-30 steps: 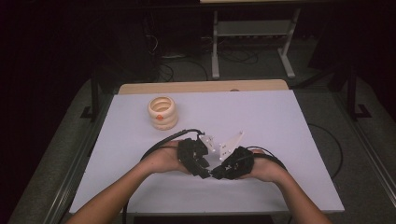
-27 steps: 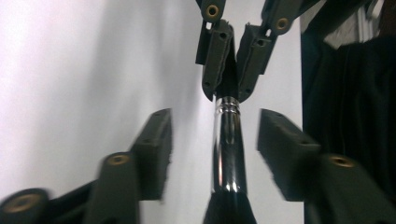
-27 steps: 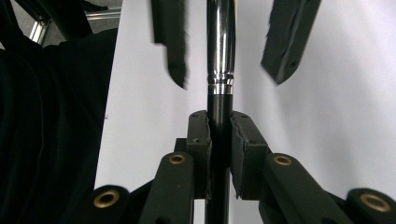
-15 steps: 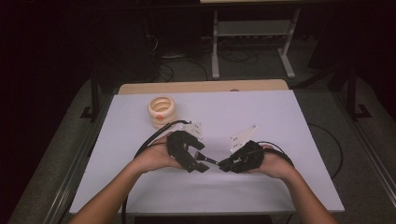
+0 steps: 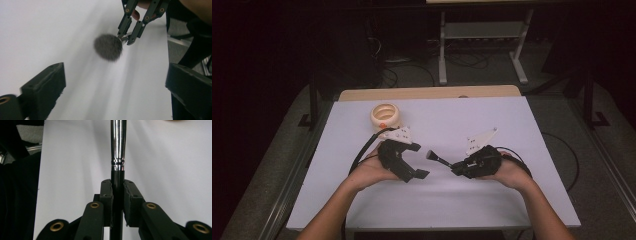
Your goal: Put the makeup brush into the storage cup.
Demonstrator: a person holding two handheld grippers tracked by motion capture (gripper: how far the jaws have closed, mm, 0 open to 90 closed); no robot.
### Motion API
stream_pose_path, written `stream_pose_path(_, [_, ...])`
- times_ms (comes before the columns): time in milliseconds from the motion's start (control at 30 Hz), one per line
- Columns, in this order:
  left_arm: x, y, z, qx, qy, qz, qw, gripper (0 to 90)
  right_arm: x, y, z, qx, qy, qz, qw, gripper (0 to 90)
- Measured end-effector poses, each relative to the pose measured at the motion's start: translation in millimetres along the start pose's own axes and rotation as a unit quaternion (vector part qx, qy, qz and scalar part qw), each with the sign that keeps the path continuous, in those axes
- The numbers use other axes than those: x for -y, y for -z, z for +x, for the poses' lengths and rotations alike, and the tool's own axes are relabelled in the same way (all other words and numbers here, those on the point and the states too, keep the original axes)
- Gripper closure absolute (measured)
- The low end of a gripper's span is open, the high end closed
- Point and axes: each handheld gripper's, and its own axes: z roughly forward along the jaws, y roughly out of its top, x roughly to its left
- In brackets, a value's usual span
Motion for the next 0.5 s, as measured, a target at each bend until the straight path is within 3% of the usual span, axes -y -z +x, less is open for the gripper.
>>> stream_pose_path(100, [3.0, 3.4, 1.9, -0.011, 0.005, -0.024, 0.9996, 0.0, 0.3, 7.1, -0.8, 0.014, -0.018, -0.011, 0.9997, 78.3])
stream_pose_path(167, [5.1, 4.5, 3.2, -0.016, 0.01, -0.025, 0.9995, 0.0, 0.2, 12.4, -1.5, 0.025, -0.036, -0.025, 0.9987, 78.3])
stream_pose_path(200, [6.8, 6.1, 3.6, -0.018, 0.013, -0.04, 0.999, 0.0, 0.0, 13.3, -1.5, 0.029, -0.039, -0.028, 0.9984, 78.3])
stream_pose_path(233, [6.8, 6.1, 3.6, -0.018, 0.013, -0.04, 0.999, 0.0, 0.0, 13.3, -1.5, 0.029, -0.039, -0.028, 0.9984, 78.3])
stream_pose_path(300, [9.0, 7.5, 3.8, -0.021, 0.015, -0.054, 0.9982, 0.0, -2.3, 16.0, -0.7, 0.037, -0.065, -0.048, 0.996, 78.3])
stream_pose_path(500, [16.6, 5.2, 2.9, -0.041, 0.026, -0.087, 0.995, 0.0, -6.5, 14.9, 1.3, 0.049, -0.076, -0.069, 0.9936, 78.2])
